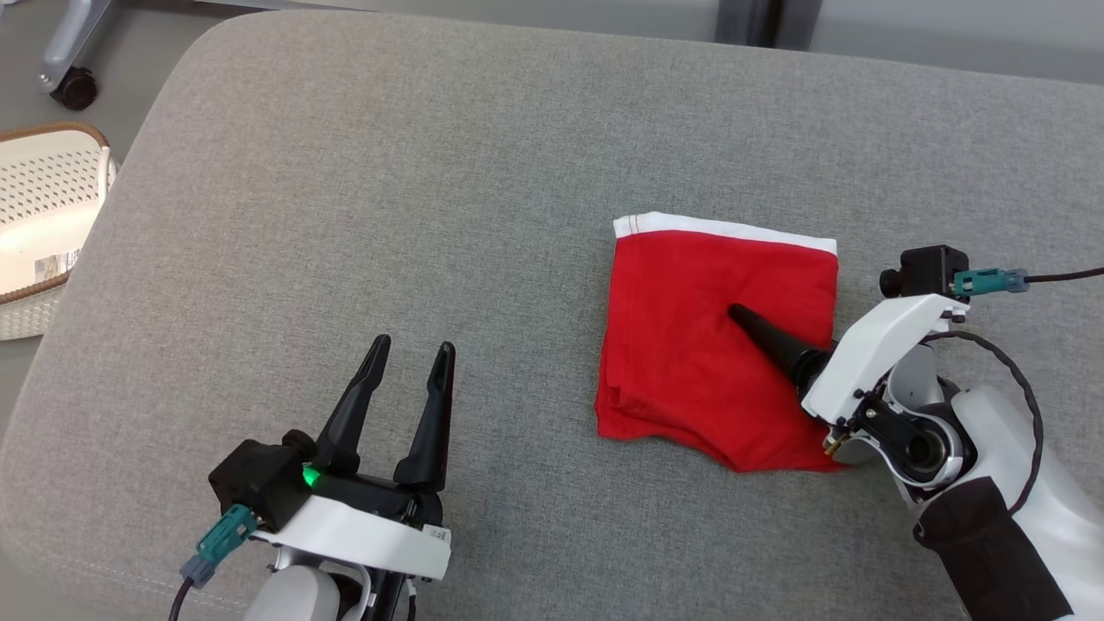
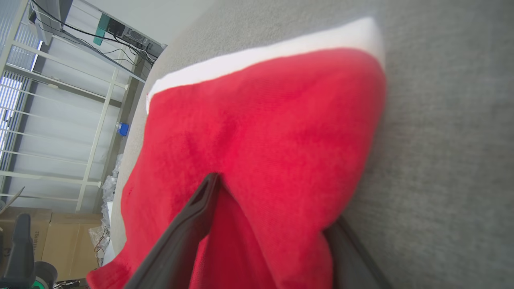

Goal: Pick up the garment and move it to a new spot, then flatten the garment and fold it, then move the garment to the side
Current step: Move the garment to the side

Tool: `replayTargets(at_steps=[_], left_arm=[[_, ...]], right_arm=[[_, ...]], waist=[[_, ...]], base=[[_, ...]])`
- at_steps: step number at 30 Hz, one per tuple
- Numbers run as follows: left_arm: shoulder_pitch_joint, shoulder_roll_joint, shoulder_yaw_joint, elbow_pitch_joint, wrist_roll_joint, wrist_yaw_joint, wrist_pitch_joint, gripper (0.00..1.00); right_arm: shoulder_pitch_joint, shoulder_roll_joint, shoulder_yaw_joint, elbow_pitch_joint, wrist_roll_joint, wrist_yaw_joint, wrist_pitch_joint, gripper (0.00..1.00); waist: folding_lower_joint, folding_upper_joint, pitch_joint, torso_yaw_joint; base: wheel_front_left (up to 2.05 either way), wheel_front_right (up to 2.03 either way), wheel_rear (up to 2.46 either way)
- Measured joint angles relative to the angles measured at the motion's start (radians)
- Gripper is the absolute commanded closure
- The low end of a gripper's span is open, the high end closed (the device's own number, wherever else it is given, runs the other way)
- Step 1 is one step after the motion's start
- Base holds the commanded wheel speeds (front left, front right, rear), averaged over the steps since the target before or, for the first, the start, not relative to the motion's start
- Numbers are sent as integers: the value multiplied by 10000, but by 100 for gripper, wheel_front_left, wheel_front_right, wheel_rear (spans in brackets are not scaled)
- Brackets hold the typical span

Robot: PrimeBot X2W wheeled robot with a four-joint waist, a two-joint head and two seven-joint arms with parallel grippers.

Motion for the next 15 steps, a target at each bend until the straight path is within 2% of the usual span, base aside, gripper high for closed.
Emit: replayTargets(at_steps=[1, 2, 3, 4, 12, 15], left_arm=[[-2, 0, -6, -4, 0, 0, 0, 0], [-6, 0, -12, -2, 0, 0, 0, 0], [-19, 2, -10, 2, 4, 0, 0, 0], [-42, 2, -12, 4, 19, 0, 0, 0], [-123, -2, 44, 8, 151, 13, 0, 0], [-122, 0, 119, -15, 151, 12, 0, 0]], right_arm=[[-42, -21, 88, 15, 13, 0, -8, 13], [-60, -59, 184, 35, 13, 0, -42, 67], [-82, -127, 313, 46, -12, 0, -121, 87], [-88, -167, 424, 42, -40, 4, -238, 100], [-82, -477, 1436, 21, -134, 6, -1313, 100], [-83, -805, 1877, -21, -314, 4, -1708, 100]], waist=[[0, 0, 14, 16], [0, 0, 23, 27], [0, 0, 25, 30], [0, 0, 20, 28], [0, 0, -176, -270], [0, 0, -307, -531]], base=[[0, 0, 0], [0, 0, 0], [0, 0, 0], [0, 0, 0], [0, 0, 0], [0, 0, 0]])
